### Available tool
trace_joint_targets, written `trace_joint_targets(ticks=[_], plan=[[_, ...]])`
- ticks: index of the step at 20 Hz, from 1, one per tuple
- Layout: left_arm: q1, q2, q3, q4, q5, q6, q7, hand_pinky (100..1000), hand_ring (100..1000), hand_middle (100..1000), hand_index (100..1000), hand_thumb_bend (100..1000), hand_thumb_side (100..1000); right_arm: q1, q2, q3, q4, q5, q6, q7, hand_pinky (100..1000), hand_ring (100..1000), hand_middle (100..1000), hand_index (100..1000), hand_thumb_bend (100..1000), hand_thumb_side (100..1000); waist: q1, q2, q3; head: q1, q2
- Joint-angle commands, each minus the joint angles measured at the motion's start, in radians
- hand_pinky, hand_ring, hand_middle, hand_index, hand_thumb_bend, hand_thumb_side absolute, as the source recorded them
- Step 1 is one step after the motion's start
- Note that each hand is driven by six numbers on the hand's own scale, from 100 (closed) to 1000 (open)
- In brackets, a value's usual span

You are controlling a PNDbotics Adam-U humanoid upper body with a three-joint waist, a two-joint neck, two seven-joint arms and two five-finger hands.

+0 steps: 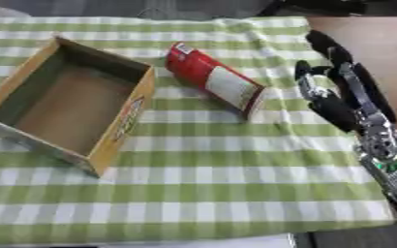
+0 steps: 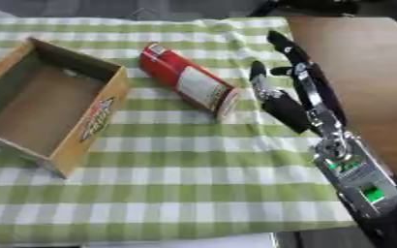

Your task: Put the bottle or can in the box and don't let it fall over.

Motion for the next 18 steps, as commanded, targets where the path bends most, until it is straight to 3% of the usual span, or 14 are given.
trace_joint_targets(ticks=[1, 18], plan=[[-0.006, 0.012, 0.005, -0.014, 0.004, -0.003, -0.003, 512, 507, 638, 707, 160, 702, -0.016, -0.014, 0.001, -0.017, 0.01, 0.011, 0.017, 779, 1000, 955, 1000, 100, 768, -0.006, -0.019, 0.001, 0.0, -0.003], [-0.009, 0.01, 0.001, -0.013, 0.009, -0.003, -0.006, 510, 508, 638, 707, 156, 706, -0.073, 0.024, 0.062, 0.048, 0.036, 0.046, 0.074, 779, 1000, 960, 1000, 100, 823, -0.007, -0.008, 0.009, -0.007, -0.004]])
